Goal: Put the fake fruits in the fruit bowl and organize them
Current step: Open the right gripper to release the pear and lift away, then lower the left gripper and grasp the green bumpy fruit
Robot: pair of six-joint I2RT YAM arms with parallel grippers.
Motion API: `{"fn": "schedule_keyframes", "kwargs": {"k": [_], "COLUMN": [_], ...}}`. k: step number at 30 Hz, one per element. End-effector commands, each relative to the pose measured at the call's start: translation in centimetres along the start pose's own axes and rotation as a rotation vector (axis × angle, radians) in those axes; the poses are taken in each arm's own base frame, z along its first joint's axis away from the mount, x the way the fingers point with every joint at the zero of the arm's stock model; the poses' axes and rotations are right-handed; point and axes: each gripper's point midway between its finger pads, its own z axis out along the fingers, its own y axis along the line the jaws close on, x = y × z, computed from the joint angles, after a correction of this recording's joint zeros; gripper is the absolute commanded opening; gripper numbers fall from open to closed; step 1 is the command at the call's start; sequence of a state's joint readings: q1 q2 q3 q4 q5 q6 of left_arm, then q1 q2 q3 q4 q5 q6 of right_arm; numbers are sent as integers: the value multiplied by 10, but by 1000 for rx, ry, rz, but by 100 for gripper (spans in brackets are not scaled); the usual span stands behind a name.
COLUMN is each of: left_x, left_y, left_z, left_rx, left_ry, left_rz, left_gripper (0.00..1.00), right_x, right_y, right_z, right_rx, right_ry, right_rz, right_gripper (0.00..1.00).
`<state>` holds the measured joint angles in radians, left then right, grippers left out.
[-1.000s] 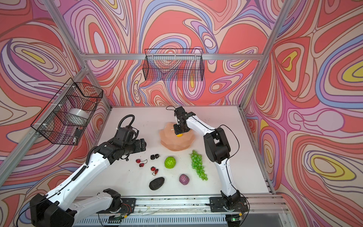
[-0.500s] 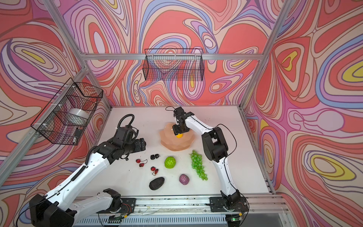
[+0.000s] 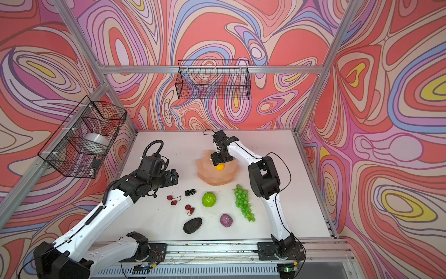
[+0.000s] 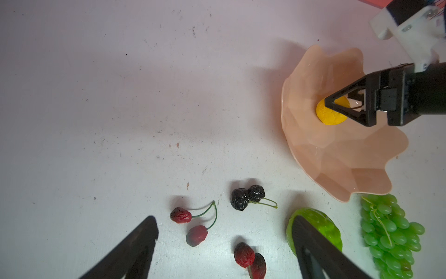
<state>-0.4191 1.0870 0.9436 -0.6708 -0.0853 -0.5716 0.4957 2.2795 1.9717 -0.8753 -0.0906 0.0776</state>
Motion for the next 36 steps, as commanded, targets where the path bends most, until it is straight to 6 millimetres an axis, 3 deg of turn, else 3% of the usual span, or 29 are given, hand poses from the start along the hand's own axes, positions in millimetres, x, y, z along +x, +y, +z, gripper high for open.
{"fn": "schedule_keyframes", "kwargs": {"k": [1,8,15,19,23,29,36], "left_x": [13,47,93,118,132,138,151], "left_y": [-13,-58,-97,-120,-133,-131,-137], "left_z": [6,22,31,37,46,67,88], "left_rx": [46,235,256,249,182,56,50], "left_ry": [109,312,466,532,555,582,642], "left_rz": [21,94,243,300,376,434,458], "left_gripper": [91,90,96,96,97,96,90], "right_x": [-27,-42,0,28,44,58,76], "right_y": [2,14,2,-6,-14,-31,-46], "right_z": [-52,-123,-158,-158,-157,-155,-154], "right_rx": [18,-4,25,45,73,130,196], "right_ry": [-105,-269,-381,-392,-410,-397,-397], "right_rz": [-32,-43,60,105,117,134,145], "right_gripper": [75,75,77,78,80,81,81]}}
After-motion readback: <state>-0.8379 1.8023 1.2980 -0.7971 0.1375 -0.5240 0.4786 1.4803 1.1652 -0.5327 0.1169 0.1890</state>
